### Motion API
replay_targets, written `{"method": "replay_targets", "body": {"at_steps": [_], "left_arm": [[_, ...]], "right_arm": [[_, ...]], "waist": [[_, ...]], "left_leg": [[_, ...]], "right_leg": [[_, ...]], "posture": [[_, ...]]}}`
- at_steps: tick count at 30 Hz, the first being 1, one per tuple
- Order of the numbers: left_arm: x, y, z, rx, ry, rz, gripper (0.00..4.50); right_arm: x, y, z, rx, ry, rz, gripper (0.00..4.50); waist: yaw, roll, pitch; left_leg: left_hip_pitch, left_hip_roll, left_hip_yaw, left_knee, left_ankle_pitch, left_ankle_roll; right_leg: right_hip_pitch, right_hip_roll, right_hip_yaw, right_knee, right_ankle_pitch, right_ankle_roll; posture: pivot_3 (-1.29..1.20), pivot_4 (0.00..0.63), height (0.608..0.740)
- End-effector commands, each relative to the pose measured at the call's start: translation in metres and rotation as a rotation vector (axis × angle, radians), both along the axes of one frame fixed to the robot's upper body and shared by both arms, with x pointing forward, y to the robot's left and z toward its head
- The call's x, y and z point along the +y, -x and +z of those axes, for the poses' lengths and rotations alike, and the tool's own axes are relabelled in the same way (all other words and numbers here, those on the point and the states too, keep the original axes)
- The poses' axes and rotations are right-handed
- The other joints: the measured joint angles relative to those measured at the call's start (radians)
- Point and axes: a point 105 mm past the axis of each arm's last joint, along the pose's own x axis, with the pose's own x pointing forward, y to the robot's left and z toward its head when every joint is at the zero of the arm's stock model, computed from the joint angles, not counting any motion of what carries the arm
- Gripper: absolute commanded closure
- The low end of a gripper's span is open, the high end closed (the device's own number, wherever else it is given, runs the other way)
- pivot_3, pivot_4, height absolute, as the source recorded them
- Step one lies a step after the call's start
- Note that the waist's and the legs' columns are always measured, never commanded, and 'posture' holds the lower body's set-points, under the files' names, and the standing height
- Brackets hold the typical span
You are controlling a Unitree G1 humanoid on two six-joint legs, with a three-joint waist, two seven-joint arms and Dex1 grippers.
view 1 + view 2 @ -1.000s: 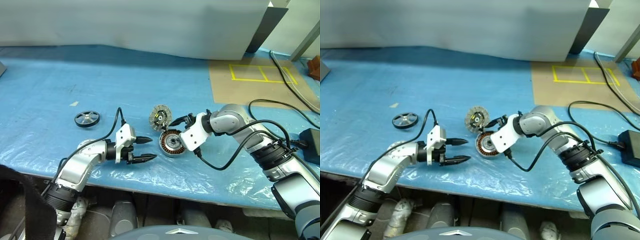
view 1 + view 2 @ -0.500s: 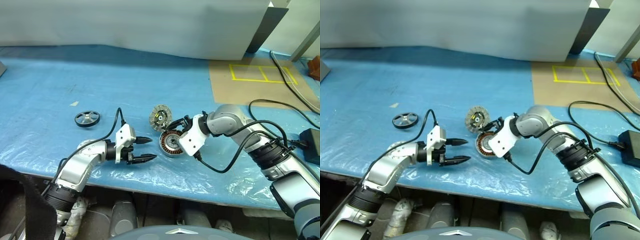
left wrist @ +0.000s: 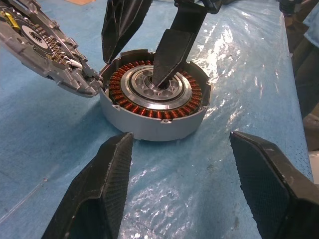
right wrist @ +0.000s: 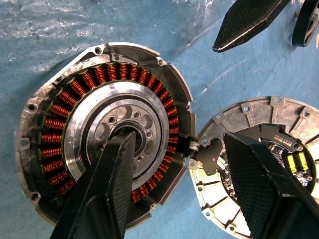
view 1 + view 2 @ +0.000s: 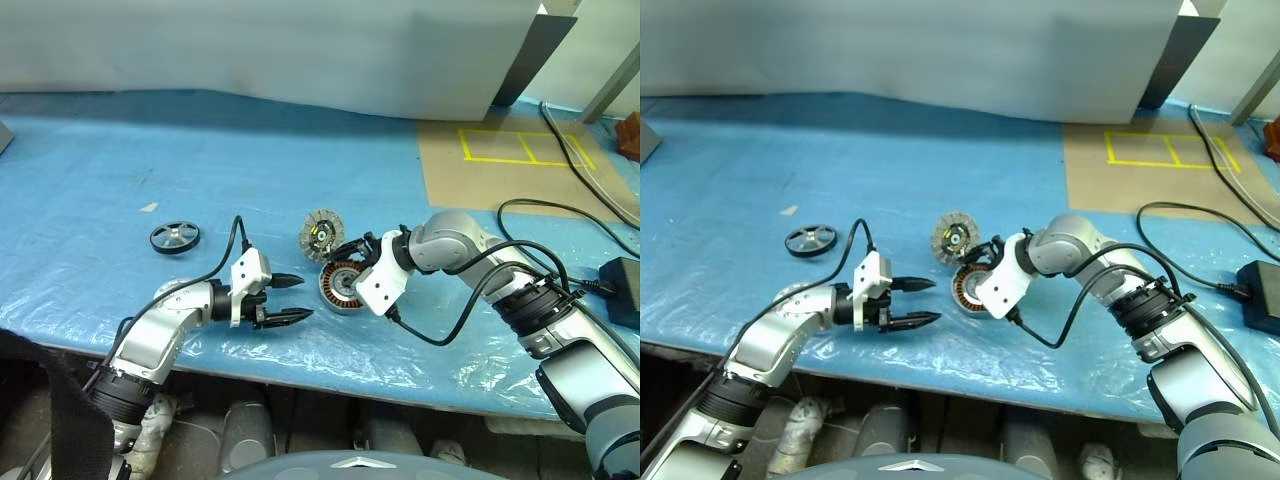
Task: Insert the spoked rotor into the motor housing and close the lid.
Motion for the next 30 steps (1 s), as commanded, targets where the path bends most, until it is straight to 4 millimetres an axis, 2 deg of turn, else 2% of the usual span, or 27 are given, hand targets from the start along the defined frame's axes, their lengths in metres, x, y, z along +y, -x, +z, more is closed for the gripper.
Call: {"method": "replay_targets", "body": {"at_steps": [1, 2, 4, 10, 19, 26, 30], "left_arm": [[-0.001, 0.001, 0.010, -0.044, 0.010, -0.010, 1.22], [-0.001, 0.001, 0.010, -0.044, 0.010, -0.011, 1.22], [-0.001, 0.001, 0.010, -0.043, 0.010, -0.012, 1.22], [-0.001, 0.000, 0.010, -0.044, 0.011, -0.012, 1.22], [-0.001, -0.001, 0.010, -0.044, 0.008, -0.010, 1.22], [-0.001, -0.001, 0.011, -0.044, 0.012, -0.015, 1.22], [-0.001, -0.001, 0.011, -0.045, 0.013, -0.017, 1.22]], "right_arm": [[-0.007, -0.001, -0.002, -0.009, 0.052, -0.001, 1.58], [-0.007, 0.000, -0.002, -0.010, 0.053, 0.003, 1.95], [-0.007, 0.001, -0.003, -0.016, 0.064, 0.014, 2.28], [-0.007, 0.003, -0.005, -0.011, 0.070, 0.019, 4.43], [-0.006, 0.003, -0.002, 0.002, 0.040, -0.001, 4.47], [0.001, 0.004, 0.024, 0.058, -0.060, -0.041, 4.47], [0.000, 0.004, 0.031, 0.060, -0.071, -0.052, 4.47]], "waist": [[0.001, 0.000, 0.000], [0.001, 0.000, 0.000], [0.001, 0.000, 0.000], [0.000, 0.000, 0.000], [0.000, -0.001, 0.000], [0.000, -0.001, 0.001], [0.000, -0.001, 0.001]], "left_leg": [[0.000, 0.000, 0.000, 0.000, 0.000, 0.000], [0.000, 0.000, 0.000, 0.000, 0.000, 0.000], [0.000, 0.000, 0.000, 0.000, 0.000, 0.000], [0.000, 0.000, 0.000, 0.000, 0.000, 0.000], [0.000, 0.000, 0.000, 0.000, 0.000, 0.000], [0.000, 0.000, 0.000, 0.000, 0.000, 0.000], [0.000, 0.000, 0.000, 0.000, 0.000, 0.000]], "right_leg": [[0.000, 0.000, 0.000, 0.000, 0.000, 0.000], [0.000, 0.000, 0.000, 0.000, 0.000, 0.000], [0.000, 0.000, 0.000, 0.000, 0.000, 0.000], [0.000, 0.000, 0.000, 0.000, 0.000, 0.000], [0.000, 0.000, 0.000, 0.000, 0.000, 0.000], [0.000, 0.000, 0.000, 0.000, 0.000, 0.000], [0.000, 0.000, 0.000, 0.000, 0.000, 0.000]], "posture": [[0.00, 0.150, 0.740], [0.00, 0.150, 0.740], [0.00, 0.150, 0.740], [0.00, 0.150, 0.740], [0.00, 0.150, 0.740], [0.00, 0.150, 0.740], [0.00, 0.150, 0.740]]}}
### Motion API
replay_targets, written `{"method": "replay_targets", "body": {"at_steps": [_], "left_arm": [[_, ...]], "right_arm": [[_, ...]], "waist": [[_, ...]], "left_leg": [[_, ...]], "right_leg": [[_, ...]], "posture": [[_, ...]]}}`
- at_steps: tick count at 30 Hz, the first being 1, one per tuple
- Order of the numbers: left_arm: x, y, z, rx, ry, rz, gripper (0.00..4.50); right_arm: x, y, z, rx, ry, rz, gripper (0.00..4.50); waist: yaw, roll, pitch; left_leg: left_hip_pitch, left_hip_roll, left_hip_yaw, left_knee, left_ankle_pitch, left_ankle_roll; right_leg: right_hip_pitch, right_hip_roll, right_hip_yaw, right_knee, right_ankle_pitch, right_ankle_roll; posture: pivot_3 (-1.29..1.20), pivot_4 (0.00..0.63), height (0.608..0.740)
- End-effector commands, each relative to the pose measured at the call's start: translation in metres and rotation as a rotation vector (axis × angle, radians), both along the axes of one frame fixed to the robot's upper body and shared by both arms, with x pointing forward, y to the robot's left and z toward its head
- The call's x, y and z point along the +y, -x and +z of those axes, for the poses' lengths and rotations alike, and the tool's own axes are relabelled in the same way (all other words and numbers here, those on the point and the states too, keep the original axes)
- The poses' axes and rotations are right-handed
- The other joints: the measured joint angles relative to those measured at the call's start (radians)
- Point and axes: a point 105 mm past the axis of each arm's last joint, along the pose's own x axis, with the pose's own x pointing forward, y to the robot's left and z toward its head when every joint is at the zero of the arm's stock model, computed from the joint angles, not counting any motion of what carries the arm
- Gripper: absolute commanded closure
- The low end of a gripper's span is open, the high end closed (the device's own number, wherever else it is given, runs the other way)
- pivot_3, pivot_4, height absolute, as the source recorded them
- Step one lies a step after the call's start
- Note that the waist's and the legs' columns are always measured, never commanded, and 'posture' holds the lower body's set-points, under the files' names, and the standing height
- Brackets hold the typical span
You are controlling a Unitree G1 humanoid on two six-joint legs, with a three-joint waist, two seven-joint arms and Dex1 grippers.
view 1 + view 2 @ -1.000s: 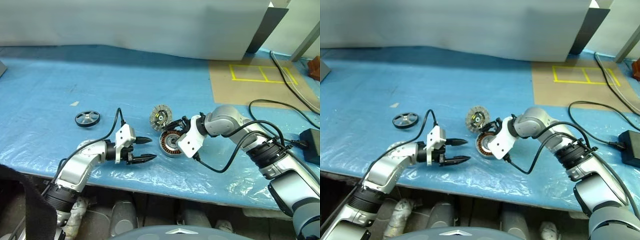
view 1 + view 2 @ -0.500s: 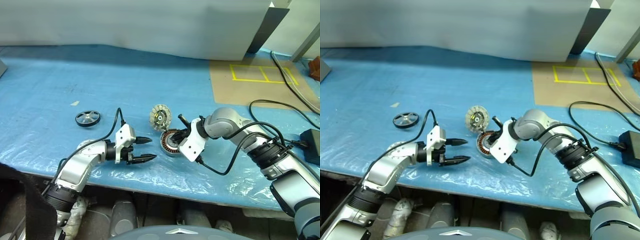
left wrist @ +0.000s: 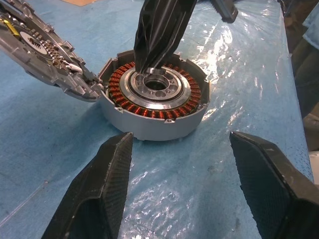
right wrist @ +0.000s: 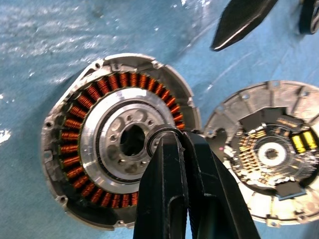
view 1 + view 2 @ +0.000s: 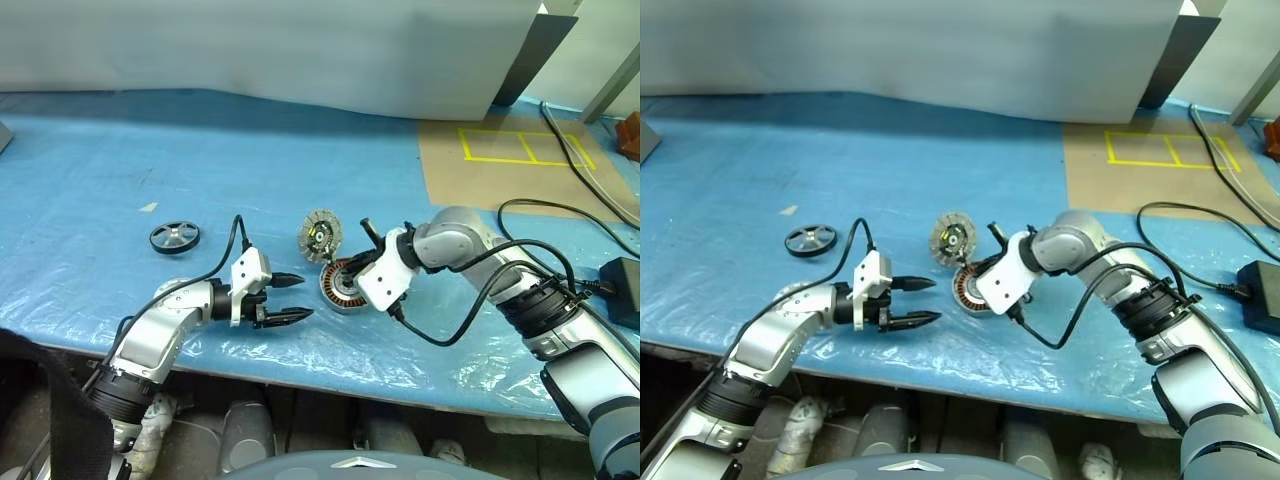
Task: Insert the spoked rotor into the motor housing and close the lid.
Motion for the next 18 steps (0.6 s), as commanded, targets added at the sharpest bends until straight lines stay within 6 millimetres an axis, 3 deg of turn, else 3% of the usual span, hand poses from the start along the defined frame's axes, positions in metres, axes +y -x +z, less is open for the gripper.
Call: {"method": "replay_targets", "body": {"at_steps": [1, 5, 9, 18], "left_arm": [[-0.001, 0.000, 0.010, -0.042, 0.013, -0.013, 1.22], [-0.001, 0.000, 0.011, -0.043, 0.013, -0.014, 1.22], [-0.001, 0.000, 0.011, -0.043, 0.013, -0.014, 1.22], [-0.002, 0.002, 0.011, -0.041, 0.017, -0.011, 1.22]], "right_arm": [[0.002, -0.001, 0.022, -0.042, -0.041, 0.005, 4.47], [0.000, 0.003, 0.018, 0.020, -0.057, -0.024, 4.47], [-0.007, -0.002, 0.007, -0.050, 0.044, 0.006, 4.47], [-0.001, -0.001, -0.002, -0.091, 0.142, 0.128, 4.47]], "waist": [[0.000, 0.000, 0.000], [0.000, 0.000, 0.000], [0.001, 0.000, 0.000], [-0.003, 0.000, 0.000]], "left_leg": [[0.000, 0.000, 0.000, 0.000, 0.000, 0.000], [0.000, 0.000, 0.000, 0.000, 0.000, 0.000], [0.000, 0.000, 0.000, 0.000, 0.000, 0.000], [0.000, 0.000, 0.000, 0.000, 0.000, 0.000]], "right_leg": [[0.000, 0.000, 0.000, 0.000, 0.000, 0.000], [0.000, 0.000, 0.000, 0.000, 0.000, 0.000], [0.000, 0.000, 0.000, 0.000, 0.000, 0.000], [0.000, 0.000, 0.000, 0.000, 0.000, 0.000]], "posture": [[0.00, 0.150, 0.740], [0.00, 0.150, 0.740], [0.00, 0.150, 0.740], [0.00, 0.150, 0.740]]}}
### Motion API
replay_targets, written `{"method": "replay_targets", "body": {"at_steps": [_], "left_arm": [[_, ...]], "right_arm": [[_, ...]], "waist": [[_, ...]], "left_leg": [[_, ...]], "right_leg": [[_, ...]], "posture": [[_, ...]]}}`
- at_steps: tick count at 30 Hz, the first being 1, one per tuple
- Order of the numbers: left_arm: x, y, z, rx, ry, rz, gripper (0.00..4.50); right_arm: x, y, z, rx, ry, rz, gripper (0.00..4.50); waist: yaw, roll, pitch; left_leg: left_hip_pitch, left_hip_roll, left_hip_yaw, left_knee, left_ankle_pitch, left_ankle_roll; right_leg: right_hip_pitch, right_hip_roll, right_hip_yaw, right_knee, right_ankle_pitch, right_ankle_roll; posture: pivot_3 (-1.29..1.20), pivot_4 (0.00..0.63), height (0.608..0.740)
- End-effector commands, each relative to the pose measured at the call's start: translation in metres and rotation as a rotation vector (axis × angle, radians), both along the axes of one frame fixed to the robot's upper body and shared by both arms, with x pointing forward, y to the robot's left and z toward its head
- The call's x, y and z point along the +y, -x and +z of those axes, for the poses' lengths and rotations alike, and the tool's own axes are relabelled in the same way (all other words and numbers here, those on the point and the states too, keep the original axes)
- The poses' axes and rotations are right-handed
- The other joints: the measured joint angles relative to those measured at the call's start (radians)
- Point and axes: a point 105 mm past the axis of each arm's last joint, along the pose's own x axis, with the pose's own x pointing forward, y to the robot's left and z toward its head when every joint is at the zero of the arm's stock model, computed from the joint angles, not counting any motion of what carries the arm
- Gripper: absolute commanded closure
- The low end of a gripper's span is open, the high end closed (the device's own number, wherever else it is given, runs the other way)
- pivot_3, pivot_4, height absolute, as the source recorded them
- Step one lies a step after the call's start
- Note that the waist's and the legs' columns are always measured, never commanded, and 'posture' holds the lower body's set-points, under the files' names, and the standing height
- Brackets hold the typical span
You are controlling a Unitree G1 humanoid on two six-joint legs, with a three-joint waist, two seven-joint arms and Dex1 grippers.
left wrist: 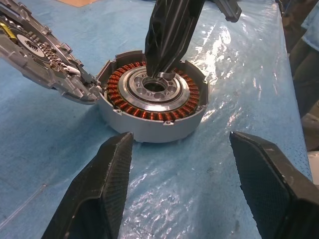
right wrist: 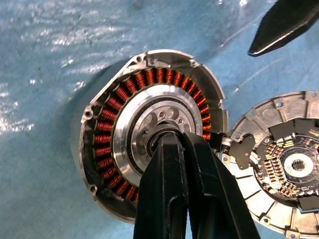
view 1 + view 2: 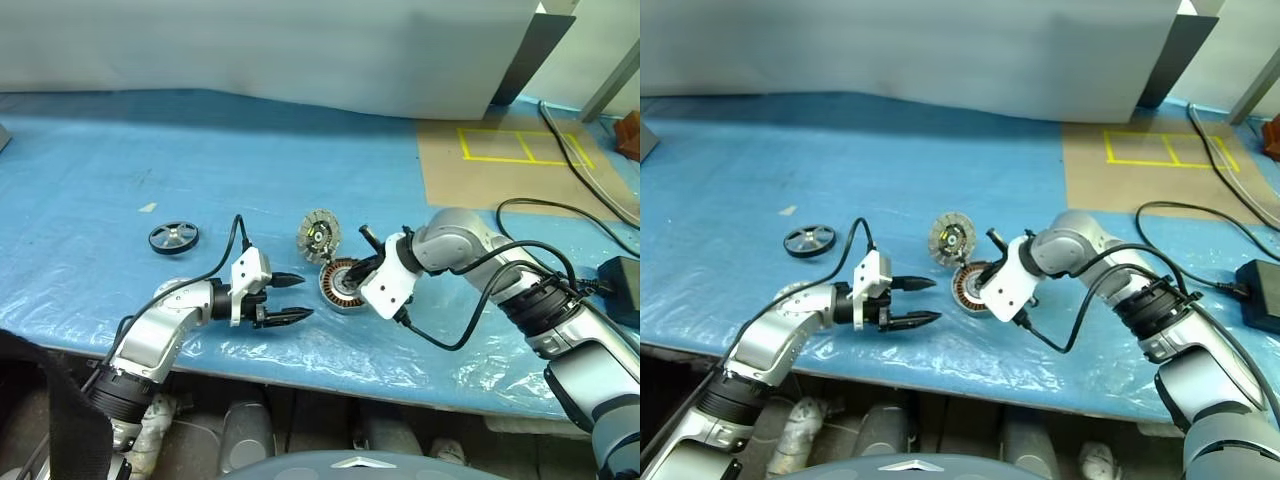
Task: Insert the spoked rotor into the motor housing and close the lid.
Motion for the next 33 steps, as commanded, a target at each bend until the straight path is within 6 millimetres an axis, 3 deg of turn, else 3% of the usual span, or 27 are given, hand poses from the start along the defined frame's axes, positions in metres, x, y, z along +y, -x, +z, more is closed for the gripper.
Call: {"method": "replay_targets", "body": {"at_steps": [1, 33], "left_arm": [[-0.002, 0.002, 0.010, -0.040, 0.017, -0.008, 1.22], [-0.005, 0.009, 0.005, -0.033, 0.024, 0.013, 1.22]], "right_arm": [[0.006, -0.002, 0.008, -0.051, 0.012, 0.062, 4.47], [0.015, -0.008, 0.005, -0.109, 0.075, 0.178, 4.47]], "waist": [[-0.001, 0.000, 0.000], [-0.020, -0.002, 0.001]], "left_leg": [[0.000, 0.000, 0.000, 0.000, 0.000, 0.000], [-0.001, 0.000, 0.000, 0.001, 0.000, 0.000]], "right_leg": [[0.000, 0.000, 0.000, 0.000, 0.000, 0.000], [0.000, 0.000, 0.000, 0.000, 0.000, 0.000]], "posture": [[0.00, 0.150, 0.740], [0.00, 0.150, 0.740]]}}
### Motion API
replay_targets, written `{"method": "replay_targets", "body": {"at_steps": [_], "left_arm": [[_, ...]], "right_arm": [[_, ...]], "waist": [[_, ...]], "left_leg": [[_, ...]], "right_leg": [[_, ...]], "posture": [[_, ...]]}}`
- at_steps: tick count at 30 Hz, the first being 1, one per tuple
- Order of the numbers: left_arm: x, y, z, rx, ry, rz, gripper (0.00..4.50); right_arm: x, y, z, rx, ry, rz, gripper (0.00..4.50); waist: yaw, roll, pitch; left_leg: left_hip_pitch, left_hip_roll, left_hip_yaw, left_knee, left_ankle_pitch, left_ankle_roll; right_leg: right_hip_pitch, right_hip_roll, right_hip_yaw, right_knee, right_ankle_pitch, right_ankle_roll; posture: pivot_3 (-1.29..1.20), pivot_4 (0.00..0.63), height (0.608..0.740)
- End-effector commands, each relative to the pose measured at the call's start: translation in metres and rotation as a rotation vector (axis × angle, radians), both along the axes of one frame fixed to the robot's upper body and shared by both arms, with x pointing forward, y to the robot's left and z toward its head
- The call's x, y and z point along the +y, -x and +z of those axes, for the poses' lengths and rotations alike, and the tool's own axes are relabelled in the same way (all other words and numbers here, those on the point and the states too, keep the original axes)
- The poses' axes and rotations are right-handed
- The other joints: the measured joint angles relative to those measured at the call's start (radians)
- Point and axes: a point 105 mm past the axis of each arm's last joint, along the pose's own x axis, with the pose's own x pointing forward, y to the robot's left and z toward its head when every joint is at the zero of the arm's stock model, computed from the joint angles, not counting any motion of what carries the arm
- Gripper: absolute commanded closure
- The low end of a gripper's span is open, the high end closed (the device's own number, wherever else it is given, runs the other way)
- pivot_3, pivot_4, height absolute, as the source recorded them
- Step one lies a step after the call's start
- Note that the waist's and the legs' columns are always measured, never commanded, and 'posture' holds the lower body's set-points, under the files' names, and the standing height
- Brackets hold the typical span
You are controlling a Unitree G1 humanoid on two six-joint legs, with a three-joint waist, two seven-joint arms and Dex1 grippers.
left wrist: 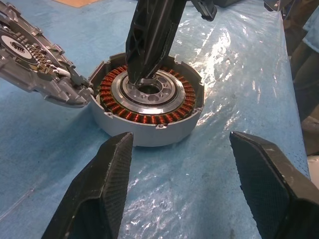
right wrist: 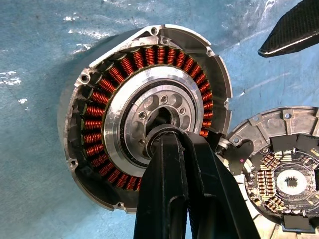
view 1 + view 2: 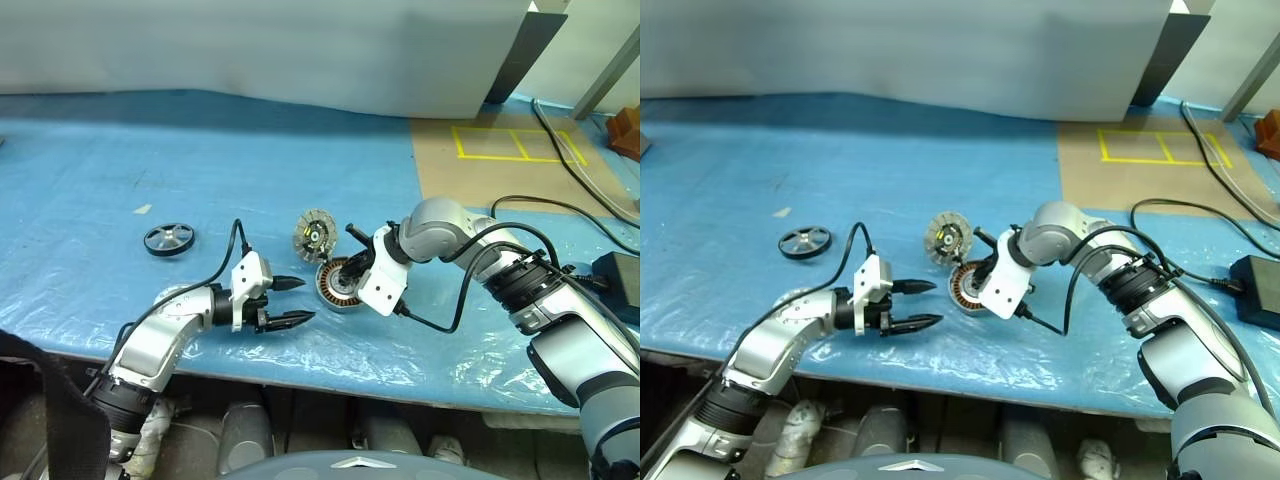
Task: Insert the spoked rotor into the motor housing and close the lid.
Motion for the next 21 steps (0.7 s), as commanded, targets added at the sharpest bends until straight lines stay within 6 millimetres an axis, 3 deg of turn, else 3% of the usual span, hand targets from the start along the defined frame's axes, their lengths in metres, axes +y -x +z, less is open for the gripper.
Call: {"method": "replay_targets", "body": {"at_steps": [1, 21], "left_arm": [[-0.0032, 0.0028, 0.0082, -0.038, 0.014, -0.016, 1.22], [-0.0022, 0.0015, 0.0079, -0.037, 0.014, -0.013, 1.22]], "right_arm": [[0.0067, 0.0016, 0.0053, -0.024, -0.010, 0.034, 4.47], [0.0099, 0.0065, 0.0053, -0.014, -0.005, 0.052, 4.47]], "waist": [[0.000, 0.000, 0.000], [0.000, 0.000, 0.000]], "left_leg": [[0.000, 0.000, 0.000, 0.000, 0.000, 0.000], [0.000, 0.000, 0.000, 0.000, 0.000, 0.000]], "right_leg": [[0.000, 0.000, 0.000, 0.000, 0.000, 0.000], [0.000, 0.000, 0.000, 0.000, 0.000, 0.000]], "posture": [[0.00, 0.150, 0.740], [0.00, 0.150, 0.740]]}}
